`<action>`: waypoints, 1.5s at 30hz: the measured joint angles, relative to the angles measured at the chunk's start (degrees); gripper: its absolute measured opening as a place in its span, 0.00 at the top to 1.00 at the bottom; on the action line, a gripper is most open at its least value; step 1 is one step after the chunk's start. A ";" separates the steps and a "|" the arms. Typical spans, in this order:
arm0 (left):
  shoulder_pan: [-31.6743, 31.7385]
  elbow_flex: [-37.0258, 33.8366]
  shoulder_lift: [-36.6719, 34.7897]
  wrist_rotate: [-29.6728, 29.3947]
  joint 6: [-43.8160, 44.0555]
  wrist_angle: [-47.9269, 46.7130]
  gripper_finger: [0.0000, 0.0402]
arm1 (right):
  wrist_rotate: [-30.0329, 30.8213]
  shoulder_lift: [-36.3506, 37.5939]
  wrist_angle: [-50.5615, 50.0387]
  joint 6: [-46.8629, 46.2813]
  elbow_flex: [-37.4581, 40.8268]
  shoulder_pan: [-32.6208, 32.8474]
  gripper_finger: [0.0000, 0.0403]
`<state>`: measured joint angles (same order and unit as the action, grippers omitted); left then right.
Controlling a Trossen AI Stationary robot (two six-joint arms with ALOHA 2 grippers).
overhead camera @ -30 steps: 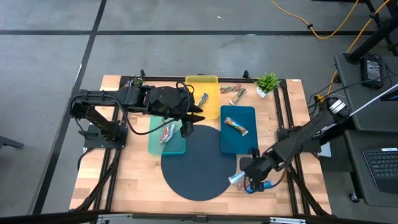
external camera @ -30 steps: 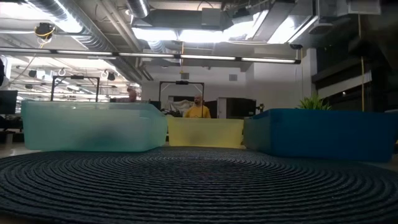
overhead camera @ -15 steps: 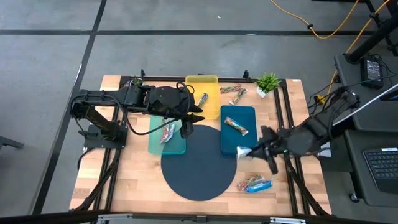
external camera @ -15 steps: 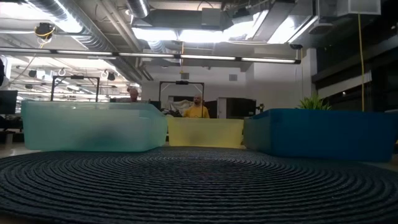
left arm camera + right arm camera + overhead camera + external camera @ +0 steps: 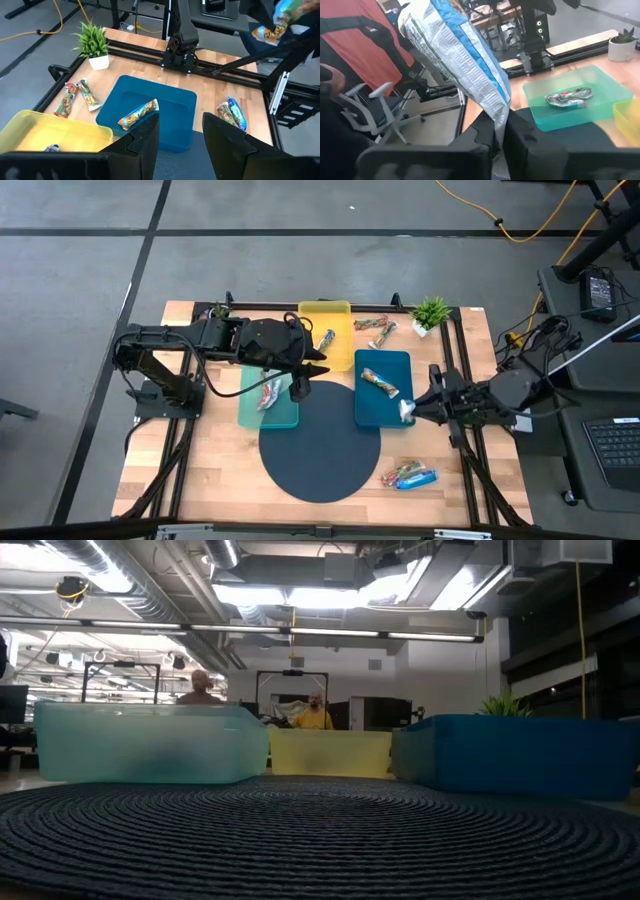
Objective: Pick and place Granola Bars by type
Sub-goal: Put the orange granola bar into the blue bin
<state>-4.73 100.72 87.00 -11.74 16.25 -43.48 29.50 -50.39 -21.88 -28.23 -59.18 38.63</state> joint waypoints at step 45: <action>-0.04 0.01 0.00 -2.61 -6.30 -1.31 0.64 | -34.17 -1.03 -28.04 -6.70 10.67 -45.43 0.93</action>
<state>-4.78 100.73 87.00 -14.36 9.95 -44.80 -4.67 -51.42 -49.92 -34.93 -48.50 -6.79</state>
